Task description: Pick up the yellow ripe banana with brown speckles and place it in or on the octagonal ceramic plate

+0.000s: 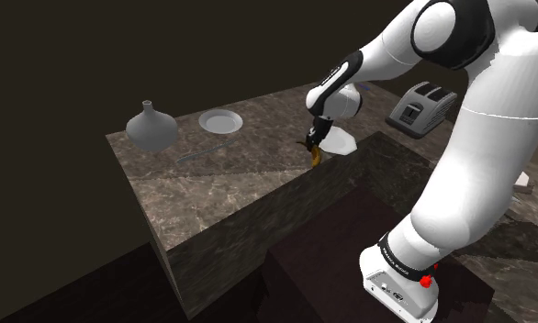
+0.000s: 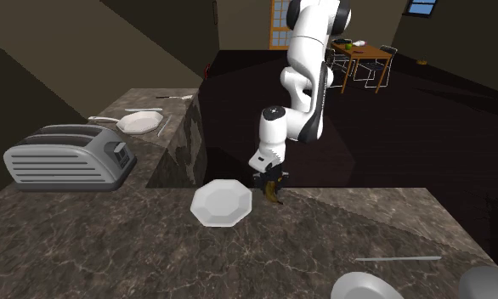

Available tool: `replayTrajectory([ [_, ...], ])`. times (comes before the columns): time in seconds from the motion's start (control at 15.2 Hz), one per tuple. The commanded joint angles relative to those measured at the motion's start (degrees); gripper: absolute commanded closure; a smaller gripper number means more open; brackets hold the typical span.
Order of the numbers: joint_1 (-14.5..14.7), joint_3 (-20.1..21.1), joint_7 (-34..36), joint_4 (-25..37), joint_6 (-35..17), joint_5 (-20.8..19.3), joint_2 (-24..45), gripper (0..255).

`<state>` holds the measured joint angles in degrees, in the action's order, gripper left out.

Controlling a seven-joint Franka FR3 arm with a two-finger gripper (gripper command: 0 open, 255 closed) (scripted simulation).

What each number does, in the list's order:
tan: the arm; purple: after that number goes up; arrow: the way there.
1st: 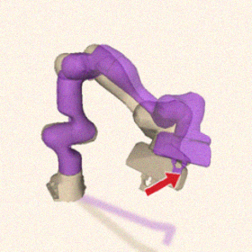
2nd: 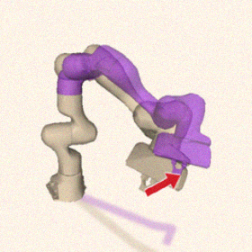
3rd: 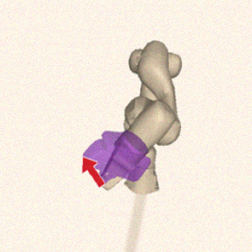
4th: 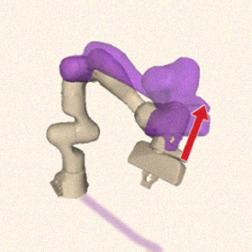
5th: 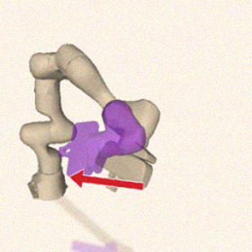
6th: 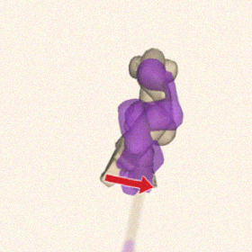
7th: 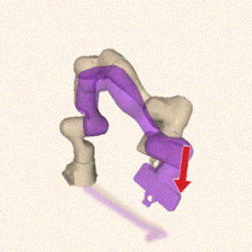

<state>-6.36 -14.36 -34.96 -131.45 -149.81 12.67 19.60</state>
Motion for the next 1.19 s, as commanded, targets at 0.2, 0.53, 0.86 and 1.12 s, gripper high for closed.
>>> replayTrajectory([
  [0.2,0.81,-1.18,1.50,-0.06,3.23,-2.03,-3.42,255],
  [0.53,1.42,-2.09,2.98,0.09,6.58,-4.04,-6.79,255],
  [0.86,-2.43,-3.08,-2.63,6.51,9.33,-2.33,-2.63,255],
  [1.12,-6.45,-3.63,-7.58,13.94,12.51,-0.69,2.13,255],
])
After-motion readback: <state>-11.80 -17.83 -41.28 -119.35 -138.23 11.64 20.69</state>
